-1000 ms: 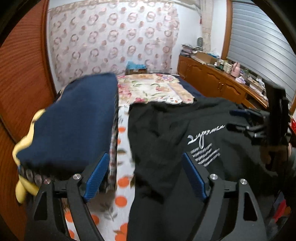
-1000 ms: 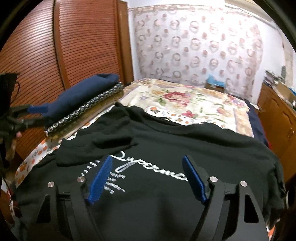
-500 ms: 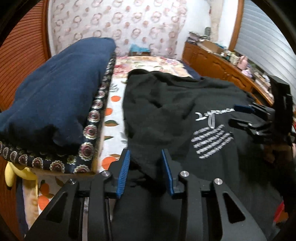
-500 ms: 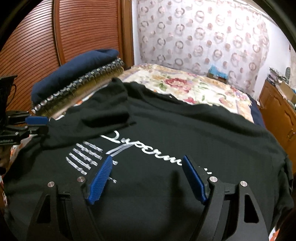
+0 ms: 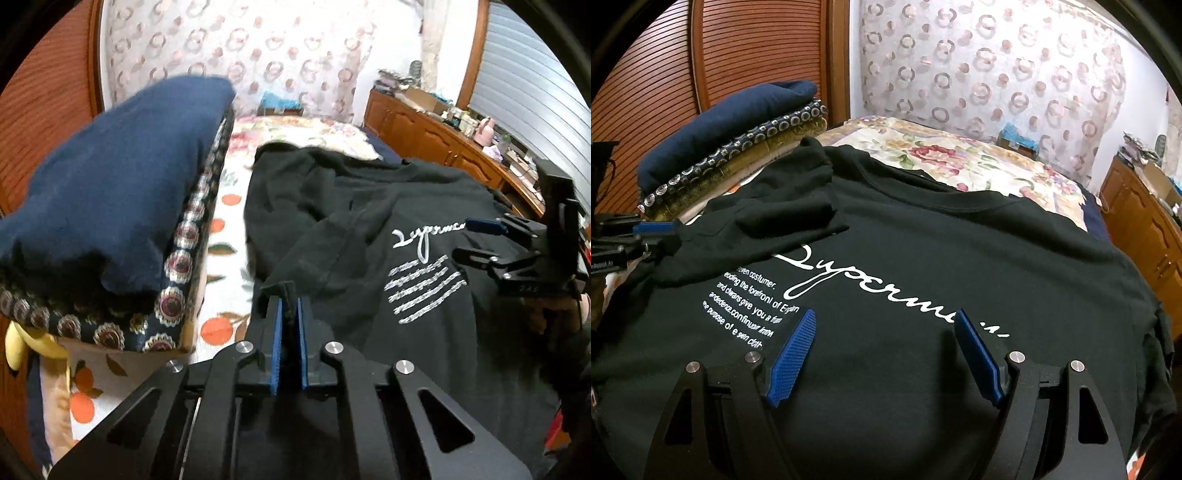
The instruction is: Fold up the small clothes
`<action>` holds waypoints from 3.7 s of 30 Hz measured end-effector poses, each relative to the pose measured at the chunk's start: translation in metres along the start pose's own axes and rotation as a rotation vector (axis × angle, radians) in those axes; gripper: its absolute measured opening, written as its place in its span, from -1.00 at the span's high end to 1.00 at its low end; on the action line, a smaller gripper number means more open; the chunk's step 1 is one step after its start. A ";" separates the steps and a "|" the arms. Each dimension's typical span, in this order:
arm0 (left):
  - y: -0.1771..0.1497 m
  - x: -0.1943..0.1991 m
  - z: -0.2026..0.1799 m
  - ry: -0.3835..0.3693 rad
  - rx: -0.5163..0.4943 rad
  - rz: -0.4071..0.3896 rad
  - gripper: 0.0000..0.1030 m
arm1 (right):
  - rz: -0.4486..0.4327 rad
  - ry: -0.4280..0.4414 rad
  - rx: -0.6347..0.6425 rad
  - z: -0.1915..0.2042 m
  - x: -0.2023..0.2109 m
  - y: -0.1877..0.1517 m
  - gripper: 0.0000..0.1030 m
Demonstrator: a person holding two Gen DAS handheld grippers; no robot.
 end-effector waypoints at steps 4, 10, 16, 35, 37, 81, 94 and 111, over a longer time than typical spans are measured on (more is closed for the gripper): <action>0.004 0.019 -0.017 -0.048 -0.032 -0.055 0.88 | 0.011 0.000 -0.012 -0.004 -0.001 -0.001 -0.54; 0.000 0.032 -0.052 -0.170 -0.066 -0.042 0.88 | 0.011 -0.002 -0.012 -0.005 0.000 -0.003 -0.54; -0.011 0.036 -0.068 -0.189 -0.084 -0.023 0.88 | 0.014 0.007 -0.017 -0.008 0.002 -0.004 -0.54; -0.017 0.048 -0.029 -0.057 -0.038 -0.100 -0.62 | -0.049 0.095 0.082 0.025 0.031 0.029 -0.22; -0.020 0.044 -0.019 -0.033 -0.015 -0.094 -0.63 | -0.054 0.112 0.100 0.034 0.028 0.038 -0.19; -0.049 -0.003 0.015 0.122 -0.014 0.113 -1.00 | -0.073 0.058 0.060 0.023 0.045 -0.014 0.36; -0.054 0.022 0.027 0.149 0.044 0.048 -0.99 | -0.022 0.320 0.186 0.114 0.001 0.017 0.15; -0.037 0.052 0.004 0.149 -0.014 -0.076 -0.99 | 0.019 0.295 0.144 0.084 0.039 -0.051 0.92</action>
Point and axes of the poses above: each gripper's, at about its wrist camera, not at the fingertips, and x roughly against the way its jaws point, z to its left, y to its top, the point moved 5 cm from there along -x, roughly the way its jaws point, and after that the axes turned 6 degrees about z, right-handed, at the moved point
